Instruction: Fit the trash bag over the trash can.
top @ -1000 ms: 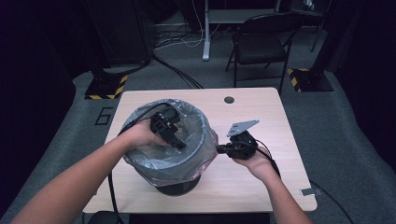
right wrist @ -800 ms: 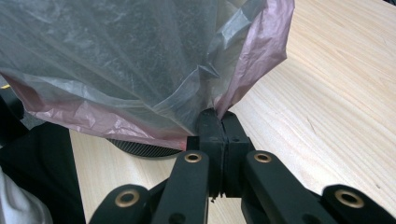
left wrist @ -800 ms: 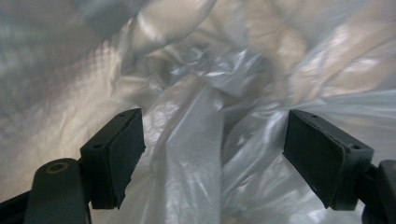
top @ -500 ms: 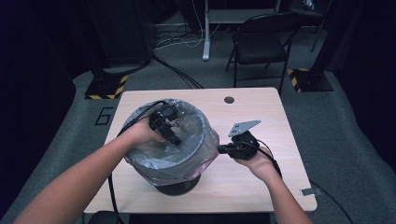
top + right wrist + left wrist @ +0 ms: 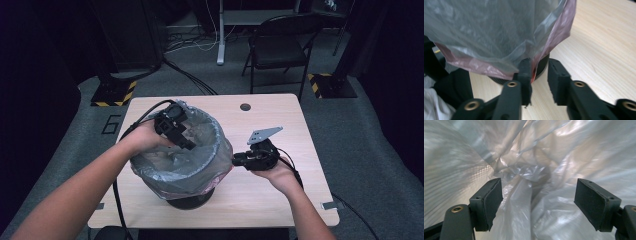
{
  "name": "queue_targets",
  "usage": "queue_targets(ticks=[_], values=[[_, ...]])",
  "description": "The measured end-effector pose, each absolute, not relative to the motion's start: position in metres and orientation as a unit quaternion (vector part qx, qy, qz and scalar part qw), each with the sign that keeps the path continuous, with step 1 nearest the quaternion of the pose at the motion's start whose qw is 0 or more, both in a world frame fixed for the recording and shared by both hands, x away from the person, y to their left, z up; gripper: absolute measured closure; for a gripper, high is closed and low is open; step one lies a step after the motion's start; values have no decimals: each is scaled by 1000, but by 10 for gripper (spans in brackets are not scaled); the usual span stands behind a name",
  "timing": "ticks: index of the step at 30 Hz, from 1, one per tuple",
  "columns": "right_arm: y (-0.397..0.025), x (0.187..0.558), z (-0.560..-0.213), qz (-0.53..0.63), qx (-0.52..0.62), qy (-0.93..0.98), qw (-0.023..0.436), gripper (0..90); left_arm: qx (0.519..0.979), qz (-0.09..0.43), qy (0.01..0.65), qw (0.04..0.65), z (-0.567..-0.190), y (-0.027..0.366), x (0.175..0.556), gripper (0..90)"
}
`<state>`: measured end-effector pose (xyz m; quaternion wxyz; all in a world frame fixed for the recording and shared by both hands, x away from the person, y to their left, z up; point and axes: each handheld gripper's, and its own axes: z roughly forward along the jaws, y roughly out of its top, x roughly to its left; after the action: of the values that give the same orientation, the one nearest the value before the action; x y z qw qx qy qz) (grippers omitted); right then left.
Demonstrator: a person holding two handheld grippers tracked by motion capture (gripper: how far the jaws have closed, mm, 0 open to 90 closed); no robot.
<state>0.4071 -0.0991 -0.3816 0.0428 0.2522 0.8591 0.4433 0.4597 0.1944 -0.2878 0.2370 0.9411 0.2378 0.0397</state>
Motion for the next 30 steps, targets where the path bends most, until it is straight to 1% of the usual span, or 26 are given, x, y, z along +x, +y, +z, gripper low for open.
queue_targets(ticks=[4,9,14,21,24,26,29,30], values=[[-104,406,-376,451,257,853,44,621,929,42,250,270,-266,210,451,230],[-110,405,-370,453,267,849,49,530,907,60,278,310,-244,245,442,255],[-116,404,-364,459,267,845,61,507,883,83,321,333,-232,281,438,257],[-122,402,-362,455,273,844,73,486,871,114,330,345,-225,317,415,266],[-125,402,-362,454,280,842,80,478,866,138,334,346,-224,329,405,266],[-127,401,-362,454,283,841,83,474,864,141,340,345,-225,336,401,266],[-129,400,-360,453,286,840,87,470,863,142,357,327,-229,345,396,269],[-129,399,-359,450,287,841,89,470,863,142,361,323,-230,348,394,293]])
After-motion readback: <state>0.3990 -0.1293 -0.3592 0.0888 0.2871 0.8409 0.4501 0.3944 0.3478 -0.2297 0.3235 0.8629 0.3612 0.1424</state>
